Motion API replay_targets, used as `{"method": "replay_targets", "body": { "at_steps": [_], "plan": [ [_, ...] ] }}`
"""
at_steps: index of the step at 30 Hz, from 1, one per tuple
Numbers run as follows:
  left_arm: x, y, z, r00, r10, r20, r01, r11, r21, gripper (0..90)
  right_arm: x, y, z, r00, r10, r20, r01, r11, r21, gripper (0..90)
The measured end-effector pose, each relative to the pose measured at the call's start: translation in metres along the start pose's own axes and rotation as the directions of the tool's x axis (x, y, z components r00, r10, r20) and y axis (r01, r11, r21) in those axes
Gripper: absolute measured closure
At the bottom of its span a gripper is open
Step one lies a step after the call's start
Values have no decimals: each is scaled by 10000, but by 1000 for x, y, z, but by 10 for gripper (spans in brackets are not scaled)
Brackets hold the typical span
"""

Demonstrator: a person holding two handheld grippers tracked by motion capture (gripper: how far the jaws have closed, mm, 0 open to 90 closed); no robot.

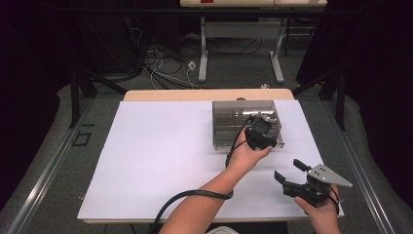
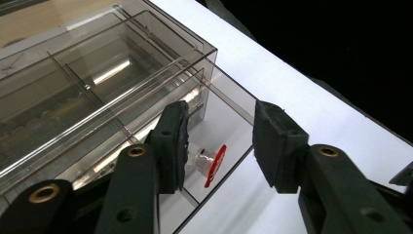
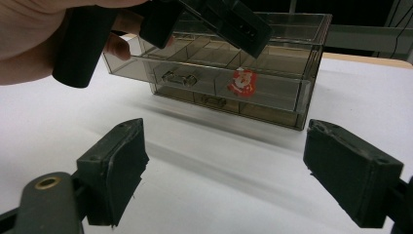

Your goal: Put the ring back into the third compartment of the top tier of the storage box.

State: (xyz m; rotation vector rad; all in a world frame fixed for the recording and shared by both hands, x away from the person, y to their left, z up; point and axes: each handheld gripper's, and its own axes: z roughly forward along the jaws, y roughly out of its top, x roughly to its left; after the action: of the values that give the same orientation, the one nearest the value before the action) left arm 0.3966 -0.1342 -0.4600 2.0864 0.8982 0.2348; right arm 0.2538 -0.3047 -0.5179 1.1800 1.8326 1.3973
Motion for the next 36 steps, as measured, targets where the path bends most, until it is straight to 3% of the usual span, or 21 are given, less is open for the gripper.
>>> {"method": "replay_targets", "body": {
  "at_steps": [9, 11, 24, 30, 34, 36],
  "plan": [
    [5, 1, -5, 9999, 76, 114, -74, 9999, -142, 483, -1, -1, 1, 9999, 99, -39, -99, 10000, 13, 151],
    [6, 1, -5, 9999, 162, 22, -161, 9996, -240, 469, -2, -2, 3, 9999, 116, 25, -116, 9998, -183, 151],
    [9, -2, -13, 9979, 627, -175, -635, 9965, -542, 362, -1, -2, 3, 9999, 124, -58, -124, 9999, 22, 151],
    [12, -3, -20, 9988, 406, 270, -383, 9958, -830, 327, -1, -2, 3, 9999, 87, -53, -88, 9999, -68, 151],
    [15, -3, -27, 9988, 359, 319, -327, 9948, -963, 318, 1, -1, 2, 10000, 74, -41, -74, 9999, 74, 151],
    [15, -3, -31, 9984, 529, 202, -507, 9940, -965, 314, 0, -1, 3, 9999, -81, -70, 82, 10000, 12, 151]
  ]
}}
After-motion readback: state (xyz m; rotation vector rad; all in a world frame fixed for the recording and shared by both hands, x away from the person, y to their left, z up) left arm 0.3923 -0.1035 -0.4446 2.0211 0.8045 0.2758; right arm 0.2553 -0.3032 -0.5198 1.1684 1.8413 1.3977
